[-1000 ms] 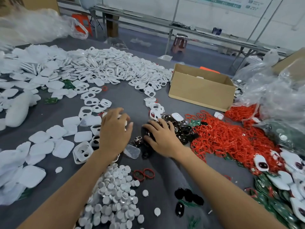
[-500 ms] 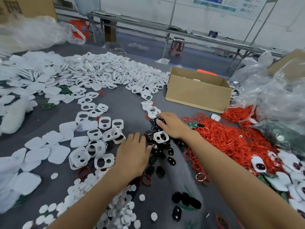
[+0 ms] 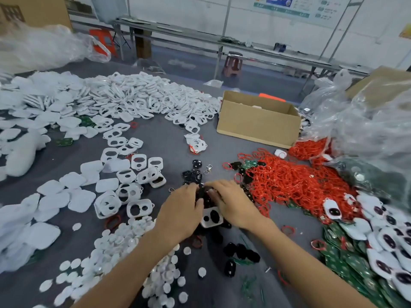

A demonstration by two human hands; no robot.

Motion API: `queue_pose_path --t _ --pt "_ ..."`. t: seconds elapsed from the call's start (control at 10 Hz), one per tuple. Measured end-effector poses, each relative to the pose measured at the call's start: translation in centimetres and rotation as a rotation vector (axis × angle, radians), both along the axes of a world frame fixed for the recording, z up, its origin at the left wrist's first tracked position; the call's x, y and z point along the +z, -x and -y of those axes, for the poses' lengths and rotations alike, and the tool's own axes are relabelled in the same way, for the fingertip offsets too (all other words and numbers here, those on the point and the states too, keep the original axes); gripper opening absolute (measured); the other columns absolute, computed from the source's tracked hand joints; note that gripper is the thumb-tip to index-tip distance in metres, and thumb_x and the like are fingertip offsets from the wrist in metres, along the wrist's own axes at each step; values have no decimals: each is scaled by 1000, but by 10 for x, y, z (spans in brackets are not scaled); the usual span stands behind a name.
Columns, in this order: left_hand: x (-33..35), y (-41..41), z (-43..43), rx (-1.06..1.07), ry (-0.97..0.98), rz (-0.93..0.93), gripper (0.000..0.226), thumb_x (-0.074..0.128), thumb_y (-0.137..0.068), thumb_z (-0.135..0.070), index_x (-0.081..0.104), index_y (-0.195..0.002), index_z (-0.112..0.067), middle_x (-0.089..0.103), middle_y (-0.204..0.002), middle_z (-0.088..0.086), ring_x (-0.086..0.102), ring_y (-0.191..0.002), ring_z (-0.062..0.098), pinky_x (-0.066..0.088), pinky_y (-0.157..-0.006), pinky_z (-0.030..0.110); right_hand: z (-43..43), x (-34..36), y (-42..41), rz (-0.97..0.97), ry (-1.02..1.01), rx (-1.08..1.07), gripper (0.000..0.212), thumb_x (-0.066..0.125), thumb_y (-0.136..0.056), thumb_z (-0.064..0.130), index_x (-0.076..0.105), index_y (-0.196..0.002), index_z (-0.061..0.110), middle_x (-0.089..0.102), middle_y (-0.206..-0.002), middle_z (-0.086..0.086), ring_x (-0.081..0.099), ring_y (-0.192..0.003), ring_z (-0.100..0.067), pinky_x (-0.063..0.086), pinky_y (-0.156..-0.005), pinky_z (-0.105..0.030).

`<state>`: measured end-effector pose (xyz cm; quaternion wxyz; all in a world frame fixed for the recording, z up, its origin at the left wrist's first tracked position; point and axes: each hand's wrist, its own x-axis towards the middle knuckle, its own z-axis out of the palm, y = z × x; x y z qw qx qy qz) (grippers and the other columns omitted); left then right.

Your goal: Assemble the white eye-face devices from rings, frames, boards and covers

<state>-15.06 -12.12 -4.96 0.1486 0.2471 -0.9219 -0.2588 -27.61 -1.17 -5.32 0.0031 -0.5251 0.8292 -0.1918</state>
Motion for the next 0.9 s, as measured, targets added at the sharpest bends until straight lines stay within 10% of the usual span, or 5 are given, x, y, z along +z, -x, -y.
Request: queue_pose_path --t 0.3,0.9 --pt "-6 65 28 -29 55 58 62 35 -102 -43 20 -152 -10 9 -162 12 3 -149 30 11 -120 45 14 7 77 98 -270 -302 62 36 -99 50 27 -148 13 26 -155 -10 14 -145 -30 10 -119 -44" --pt "-5 26 -3 -333 -133 -65 33 50 -100 -24 56 -128 -8 58 -131 6 50 -124 20 34 -106 29 -43 29 -6 120 -116 -17 30 42 -101 14 59 -123 5 64 -118 -15 54 -114 -31 37 -97 -37"
